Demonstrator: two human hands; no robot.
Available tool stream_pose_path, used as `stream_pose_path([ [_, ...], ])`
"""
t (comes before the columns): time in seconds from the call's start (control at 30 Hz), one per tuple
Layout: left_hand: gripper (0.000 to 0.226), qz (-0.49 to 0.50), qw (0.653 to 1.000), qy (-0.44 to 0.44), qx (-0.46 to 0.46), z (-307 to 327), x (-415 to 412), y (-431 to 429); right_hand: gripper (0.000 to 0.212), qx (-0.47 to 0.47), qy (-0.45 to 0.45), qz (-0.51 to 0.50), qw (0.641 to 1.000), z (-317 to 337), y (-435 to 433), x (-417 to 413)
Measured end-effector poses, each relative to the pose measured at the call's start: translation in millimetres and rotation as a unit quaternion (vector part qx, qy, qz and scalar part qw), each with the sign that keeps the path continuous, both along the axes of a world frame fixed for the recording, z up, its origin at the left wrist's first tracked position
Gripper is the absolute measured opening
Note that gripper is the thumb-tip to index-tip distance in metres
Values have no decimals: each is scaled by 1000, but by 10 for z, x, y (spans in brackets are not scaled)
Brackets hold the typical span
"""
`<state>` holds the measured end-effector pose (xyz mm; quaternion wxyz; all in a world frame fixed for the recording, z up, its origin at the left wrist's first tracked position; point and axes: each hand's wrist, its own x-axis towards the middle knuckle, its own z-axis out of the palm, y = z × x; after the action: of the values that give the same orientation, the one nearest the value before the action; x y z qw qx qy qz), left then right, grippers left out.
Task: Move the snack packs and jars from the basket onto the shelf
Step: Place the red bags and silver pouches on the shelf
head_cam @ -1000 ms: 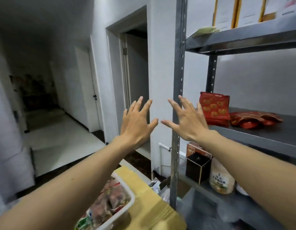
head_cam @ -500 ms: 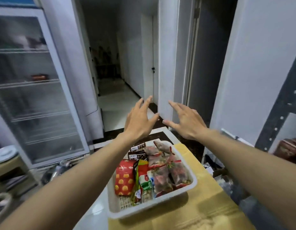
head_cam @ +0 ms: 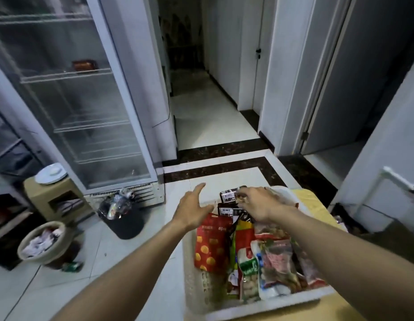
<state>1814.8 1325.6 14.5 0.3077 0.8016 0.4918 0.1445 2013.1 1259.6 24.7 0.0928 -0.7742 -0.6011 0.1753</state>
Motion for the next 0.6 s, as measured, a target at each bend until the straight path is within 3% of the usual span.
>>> stream_pose_path([
  [0.23, 80, -20, 987, -8, -157, -812, -73, 414, 34, -93, -74, -34, 992, -631, 466, -74],
  [0.43, 79, 31, 970, -26, -239, -1276, -24, 604, 32, -21, -63, -117, 991, -819, 564, -39],
  [0.6, 71, 95, 946, -48, -305, -1504, 6, 604, 30, -11, -117, -116, 986, -922, 552, 44],
])
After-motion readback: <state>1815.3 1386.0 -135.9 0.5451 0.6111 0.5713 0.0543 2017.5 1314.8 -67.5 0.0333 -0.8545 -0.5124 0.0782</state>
